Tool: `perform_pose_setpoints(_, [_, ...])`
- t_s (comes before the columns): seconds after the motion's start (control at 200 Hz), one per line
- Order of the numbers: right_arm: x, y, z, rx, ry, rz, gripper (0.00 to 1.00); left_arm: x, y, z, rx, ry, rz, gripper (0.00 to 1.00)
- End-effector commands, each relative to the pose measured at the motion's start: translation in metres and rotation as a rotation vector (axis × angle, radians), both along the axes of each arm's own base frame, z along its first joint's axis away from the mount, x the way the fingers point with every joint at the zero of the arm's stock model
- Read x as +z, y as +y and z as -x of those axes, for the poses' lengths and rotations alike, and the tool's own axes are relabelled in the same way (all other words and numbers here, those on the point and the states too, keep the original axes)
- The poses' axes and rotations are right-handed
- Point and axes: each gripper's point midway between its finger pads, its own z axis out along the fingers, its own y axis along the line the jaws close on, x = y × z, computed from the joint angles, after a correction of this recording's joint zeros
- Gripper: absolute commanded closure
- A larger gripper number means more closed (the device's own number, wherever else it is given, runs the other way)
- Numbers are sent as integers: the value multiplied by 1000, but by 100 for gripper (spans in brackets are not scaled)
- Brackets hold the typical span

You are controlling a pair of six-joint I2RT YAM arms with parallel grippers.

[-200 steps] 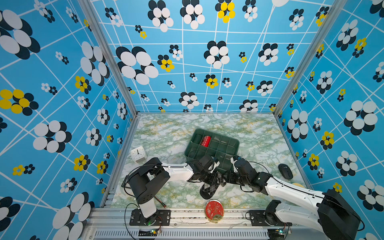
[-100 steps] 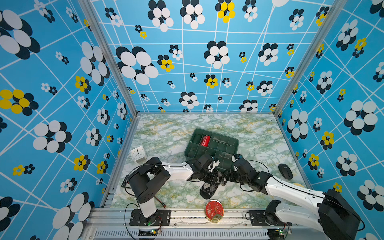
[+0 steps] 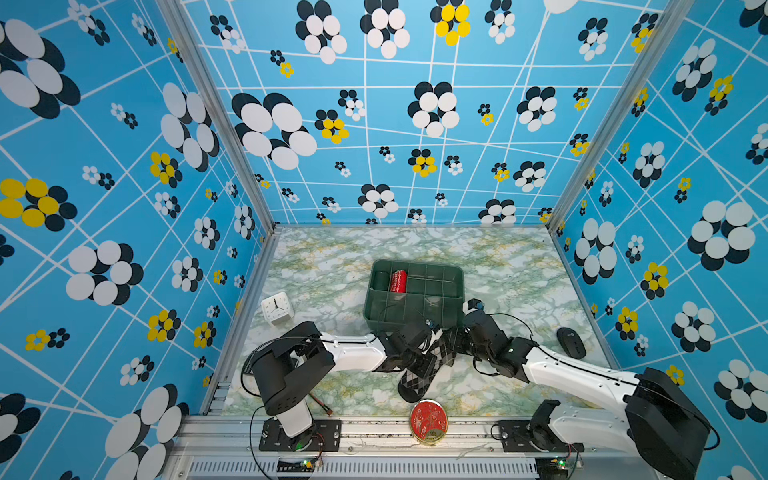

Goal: Roll the socks

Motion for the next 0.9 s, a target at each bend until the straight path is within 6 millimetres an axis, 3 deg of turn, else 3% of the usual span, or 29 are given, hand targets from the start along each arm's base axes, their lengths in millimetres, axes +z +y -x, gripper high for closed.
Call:
perform_pose_setpoints(0.0, [24, 9, -23, -48, -84, -52, 54, -10, 21, 7, -13, -12, -89, 92])
perform_pose_setpoints(0.37, [25, 7, -30, -51, -105, -25, 53, -3, 28, 5, -34, -52, -116, 91])
perform_pose_setpoints(0.525, [25, 15, -33, -21, -94, -22, 53, -1, 30, 3, -64, -69, -128, 91])
perform_pose_setpoints(0.9, [29, 39, -68, -11, -102, -29, 52, 3, 35, -8, -119, -112, -154, 91])
